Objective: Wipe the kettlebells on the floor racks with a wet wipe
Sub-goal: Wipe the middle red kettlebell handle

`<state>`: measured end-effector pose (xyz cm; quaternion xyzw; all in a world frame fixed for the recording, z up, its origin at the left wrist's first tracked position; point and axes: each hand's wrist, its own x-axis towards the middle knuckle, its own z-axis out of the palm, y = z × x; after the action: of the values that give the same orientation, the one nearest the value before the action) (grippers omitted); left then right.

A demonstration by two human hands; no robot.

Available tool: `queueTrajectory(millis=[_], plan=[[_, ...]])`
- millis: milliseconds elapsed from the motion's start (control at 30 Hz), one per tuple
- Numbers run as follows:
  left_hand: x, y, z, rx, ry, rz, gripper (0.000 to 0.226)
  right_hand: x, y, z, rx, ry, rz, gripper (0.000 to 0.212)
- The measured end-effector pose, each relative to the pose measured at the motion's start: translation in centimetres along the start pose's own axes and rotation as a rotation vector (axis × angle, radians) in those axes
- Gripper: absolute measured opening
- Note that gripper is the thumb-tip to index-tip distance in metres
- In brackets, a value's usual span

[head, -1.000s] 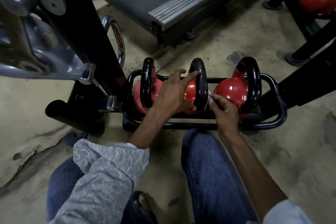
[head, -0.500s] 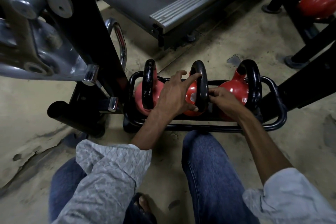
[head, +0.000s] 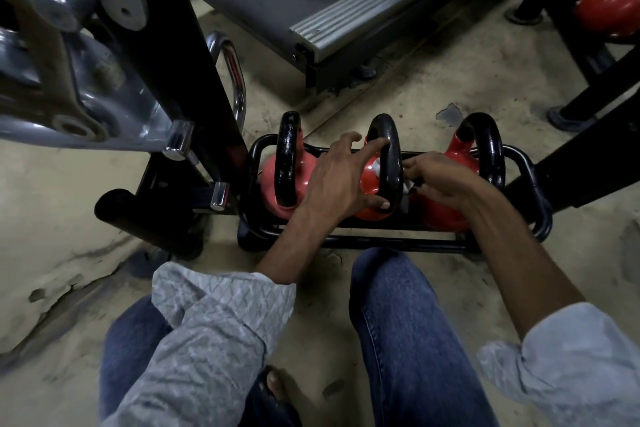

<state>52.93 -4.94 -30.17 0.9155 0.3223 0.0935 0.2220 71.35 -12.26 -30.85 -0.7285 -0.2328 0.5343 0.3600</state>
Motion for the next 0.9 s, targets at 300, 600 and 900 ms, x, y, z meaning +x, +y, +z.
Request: queueTrajectory(millis=[300, 600, 900], plan=[[0.1, 0.1, 0.6, 0.007, 0.053, 0.012, 0.101, 1.9, -2.1, 0.2, 0.456, 0.284, -0.029, 0.022], [0.3, 0.0, 0.7, -0.030, 0.058, 0.010, 0.101, 6.0, -1.4, 2.2, 0.566, 0.496, -0.118, 0.016], [0.3, 0.0, 0.6, -0.015, 0.060, 0.013, 0.102, 3.5, -2.7, 1.9, 0.341, 0.473, -0.326, 0.013]])
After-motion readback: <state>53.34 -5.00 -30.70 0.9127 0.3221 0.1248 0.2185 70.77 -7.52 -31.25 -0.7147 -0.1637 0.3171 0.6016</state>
